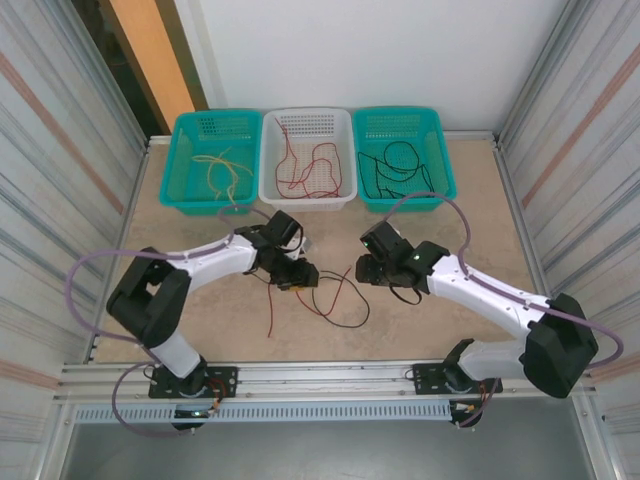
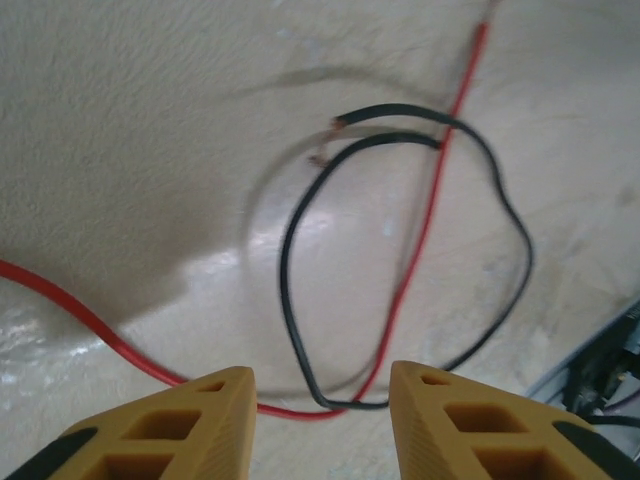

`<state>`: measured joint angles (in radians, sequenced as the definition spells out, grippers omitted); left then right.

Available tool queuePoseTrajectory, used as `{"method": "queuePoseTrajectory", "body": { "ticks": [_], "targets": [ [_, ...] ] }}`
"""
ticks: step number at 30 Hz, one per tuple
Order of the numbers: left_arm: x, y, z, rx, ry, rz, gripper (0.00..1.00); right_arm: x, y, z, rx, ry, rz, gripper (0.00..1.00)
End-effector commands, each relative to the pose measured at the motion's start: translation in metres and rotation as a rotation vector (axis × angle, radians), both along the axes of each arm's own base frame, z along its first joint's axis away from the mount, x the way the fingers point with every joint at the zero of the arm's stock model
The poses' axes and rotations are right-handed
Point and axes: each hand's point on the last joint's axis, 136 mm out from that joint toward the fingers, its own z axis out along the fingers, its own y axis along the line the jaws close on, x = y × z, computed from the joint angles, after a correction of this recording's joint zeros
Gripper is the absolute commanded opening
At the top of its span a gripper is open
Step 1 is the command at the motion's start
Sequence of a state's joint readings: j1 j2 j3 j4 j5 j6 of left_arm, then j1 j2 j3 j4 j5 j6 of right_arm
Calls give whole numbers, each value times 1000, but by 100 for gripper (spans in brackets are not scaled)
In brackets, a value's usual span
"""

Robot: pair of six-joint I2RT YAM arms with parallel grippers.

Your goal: Untangle the cables

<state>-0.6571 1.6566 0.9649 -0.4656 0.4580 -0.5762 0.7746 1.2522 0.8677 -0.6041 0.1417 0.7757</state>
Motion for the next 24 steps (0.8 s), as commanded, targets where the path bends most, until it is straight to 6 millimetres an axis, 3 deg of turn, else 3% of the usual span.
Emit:
{"method": "queuePoseTrajectory", "body": {
  "ticks": [1, 11, 15, 19, 24],
  "targets": [
    [0, -1, -4, 35, 19, 0, 37, 6, -4, 21, 26, -56, -58, 51],
    [-6, -17, -15, 57, 50, -39, 31, 11, -13, 48, 73, -128, -106, 54],
    [-3, -18, -10, 62, 32, -38, 14, 8, -16, 53, 90, -136, -110, 55],
    [3, -26, 25, -10, -57, -50, 3, 6, -10, 59, 126, -149, -84, 55],
    [14, -30, 103, -117, -260, -80, 0, 6, 8, 77, 217, -206, -9, 60]
  ]
}}
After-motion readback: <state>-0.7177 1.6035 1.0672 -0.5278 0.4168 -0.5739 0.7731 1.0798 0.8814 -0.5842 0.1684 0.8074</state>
